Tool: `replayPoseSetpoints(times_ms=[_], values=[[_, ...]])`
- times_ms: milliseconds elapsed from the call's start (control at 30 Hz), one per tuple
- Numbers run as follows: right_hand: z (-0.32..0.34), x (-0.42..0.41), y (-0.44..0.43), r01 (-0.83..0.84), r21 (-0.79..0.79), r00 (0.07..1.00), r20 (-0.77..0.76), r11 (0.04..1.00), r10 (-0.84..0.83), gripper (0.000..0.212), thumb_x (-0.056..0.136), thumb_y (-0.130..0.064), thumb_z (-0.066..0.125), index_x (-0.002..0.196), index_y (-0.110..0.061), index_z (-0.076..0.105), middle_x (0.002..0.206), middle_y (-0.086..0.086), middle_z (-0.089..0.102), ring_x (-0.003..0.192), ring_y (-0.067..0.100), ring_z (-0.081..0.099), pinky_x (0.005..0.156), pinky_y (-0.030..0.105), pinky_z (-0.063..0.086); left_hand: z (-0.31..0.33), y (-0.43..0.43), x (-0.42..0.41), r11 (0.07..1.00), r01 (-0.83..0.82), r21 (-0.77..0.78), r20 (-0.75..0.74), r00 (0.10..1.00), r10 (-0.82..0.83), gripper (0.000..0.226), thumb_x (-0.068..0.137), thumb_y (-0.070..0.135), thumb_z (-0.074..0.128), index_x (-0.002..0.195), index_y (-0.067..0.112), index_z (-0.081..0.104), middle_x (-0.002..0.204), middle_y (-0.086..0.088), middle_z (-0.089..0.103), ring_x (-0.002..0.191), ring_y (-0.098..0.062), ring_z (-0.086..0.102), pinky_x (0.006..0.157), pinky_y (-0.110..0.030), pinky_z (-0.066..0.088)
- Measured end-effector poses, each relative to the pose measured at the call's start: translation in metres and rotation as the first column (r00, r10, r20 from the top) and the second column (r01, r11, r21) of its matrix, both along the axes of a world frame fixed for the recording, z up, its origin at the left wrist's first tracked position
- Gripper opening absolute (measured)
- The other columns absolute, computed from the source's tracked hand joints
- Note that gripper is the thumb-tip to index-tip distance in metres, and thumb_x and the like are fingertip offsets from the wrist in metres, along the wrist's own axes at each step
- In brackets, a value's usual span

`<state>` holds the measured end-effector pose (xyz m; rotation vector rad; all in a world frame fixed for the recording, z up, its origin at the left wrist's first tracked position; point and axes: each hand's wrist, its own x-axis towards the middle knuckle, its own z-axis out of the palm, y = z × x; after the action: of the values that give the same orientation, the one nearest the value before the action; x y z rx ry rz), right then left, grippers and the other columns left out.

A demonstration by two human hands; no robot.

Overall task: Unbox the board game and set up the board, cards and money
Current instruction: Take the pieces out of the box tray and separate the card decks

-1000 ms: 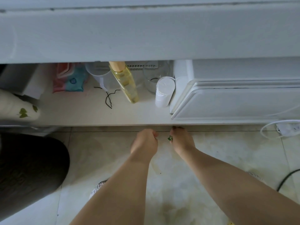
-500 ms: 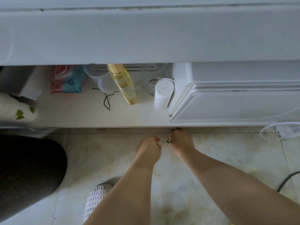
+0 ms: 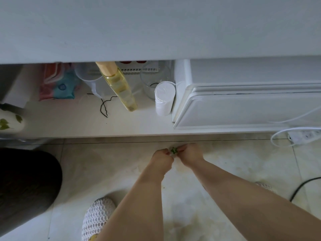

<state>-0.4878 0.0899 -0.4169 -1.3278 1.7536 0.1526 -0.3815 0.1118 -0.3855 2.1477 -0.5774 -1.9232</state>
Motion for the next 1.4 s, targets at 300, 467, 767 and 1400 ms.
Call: replayPoseSetpoints(times_ms=[300, 467, 767, 1400], values=[[0.01, 0.005, -0.005, 0.009, 0.166, 0.999, 0.037, 0.986, -0.015, 0.024, 0.094, -0.009, 0.045, 0.085, -0.011, 0.067, 0.082, 0.005, 0.063, 0.071, 0.017, 0.054, 0.053, 0.019, 0.035, 0.002, -0.004, -0.005, 1.0, 0.007, 0.026, -0.075, 0.997, -0.005, 0.032, 0.094, 0.002, 0.045, 0.121, 0.012, 0.058, 0.107, -0.003, 0.051, 0.097, -0.019, 0.046, 0.091, -0.032, 0.047], [0.007, 0.008, -0.008, 0.326, 0.267, 0.922, 0.121, 0.907, -0.367, 0.035, 0.088, -0.005, 0.051, 0.056, -0.016, 0.044, 0.066, 0.003, 0.049, 0.07, 0.022, 0.049, 0.065, 0.031, 0.043, -0.005, -0.004, -0.001, 0.999, 0.019, 0.049, -0.071, 0.997, -0.016, 0.018, 0.092, 0.004, 0.051, 0.093, 0.022, 0.057, 0.104, -0.001, 0.053, 0.102, -0.018, 0.047, 0.095, -0.034, 0.048], [0.007, 0.004, -0.011, 0.484, 0.389, 0.779, 0.217, 0.783, -0.589, 0.022, 0.09, -0.002, 0.053, 0.071, -0.014, 0.051, 0.076, 0.004, 0.054, 0.069, 0.017, 0.053, 0.068, 0.027, 0.048, -0.007, -0.004, 0.002, 0.998, 0.035, 0.056, -0.071, 0.997, -0.031, 0.013, 0.092, 0.017, 0.057, 0.103, 0.02, 0.065, 0.117, -0.001, 0.06, 0.105, -0.014, 0.05, 0.079, -0.027, 0.046], [0.003, -0.003, 0.0, -0.517, -0.282, 0.856, -0.151, 0.808, 0.494, 0.026, 0.092, -0.012, 0.048, 0.113, -0.016, 0.064, 0.119, 0.0, 0.054, 0.116, 0.02, 0.047, 0.086, 0.029, 0.043, -0.014, 0.01, 0.011, 0.71, 0.694, -0.118, 0.324, 0.703, -0.633, 0.063, 0.092, 0.004, 0.039, 0.145, 0.037, 0.029, 0.123, -0.01, 0.04, 0.095, -0.023, 0.051, 0.084, -0.022, 0.041]])
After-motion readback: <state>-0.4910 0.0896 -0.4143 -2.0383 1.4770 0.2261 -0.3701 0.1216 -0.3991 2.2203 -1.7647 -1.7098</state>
